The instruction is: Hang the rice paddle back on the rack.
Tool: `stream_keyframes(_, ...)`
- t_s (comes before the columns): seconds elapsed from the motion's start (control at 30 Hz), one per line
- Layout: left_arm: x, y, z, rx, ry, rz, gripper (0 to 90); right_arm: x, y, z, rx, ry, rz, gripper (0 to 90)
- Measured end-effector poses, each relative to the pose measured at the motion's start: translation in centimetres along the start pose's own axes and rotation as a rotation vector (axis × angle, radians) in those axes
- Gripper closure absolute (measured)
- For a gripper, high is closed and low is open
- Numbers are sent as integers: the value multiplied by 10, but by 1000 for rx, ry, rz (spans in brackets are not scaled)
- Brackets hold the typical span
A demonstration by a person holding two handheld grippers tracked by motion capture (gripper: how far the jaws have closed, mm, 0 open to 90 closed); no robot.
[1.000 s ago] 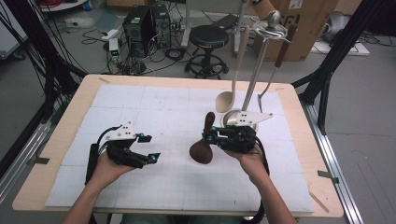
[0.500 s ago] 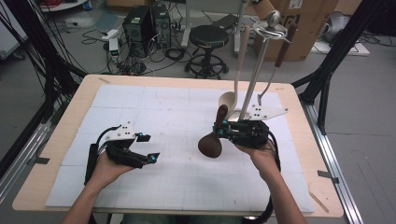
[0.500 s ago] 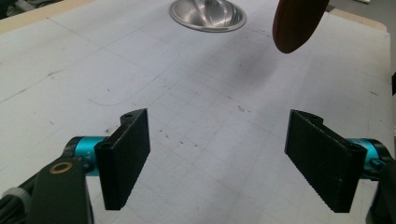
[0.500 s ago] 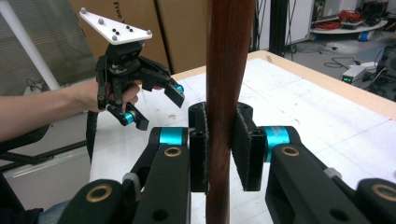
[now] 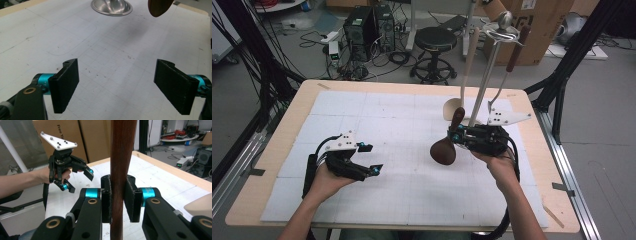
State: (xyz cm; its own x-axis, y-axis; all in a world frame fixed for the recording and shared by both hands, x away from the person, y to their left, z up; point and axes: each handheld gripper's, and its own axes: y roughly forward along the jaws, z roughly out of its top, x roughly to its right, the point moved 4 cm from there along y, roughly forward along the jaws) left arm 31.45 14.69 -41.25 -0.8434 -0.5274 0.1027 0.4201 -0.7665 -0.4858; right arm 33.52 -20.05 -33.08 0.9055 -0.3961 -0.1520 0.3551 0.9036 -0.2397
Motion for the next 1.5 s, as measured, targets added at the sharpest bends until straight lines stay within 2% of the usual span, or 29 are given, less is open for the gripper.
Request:
stream_keyframes(0.37,-1,0,0,-8,-1,6,180,4,-9,9,-8,-7,-9,781)
stream_keyframes(0.8,-4,1,0,0,-24,11,163,9,-13,23,-8,-19,-15,781)
stream_keyframes(1.27,-1,1,-1,-7,-15,2,157,12,-23,34,9,-17,-26,781)
stream_keyframes(1.5,0,0,0,-3,-13,-6,150,14,-29,46,11,-21,-50,781)
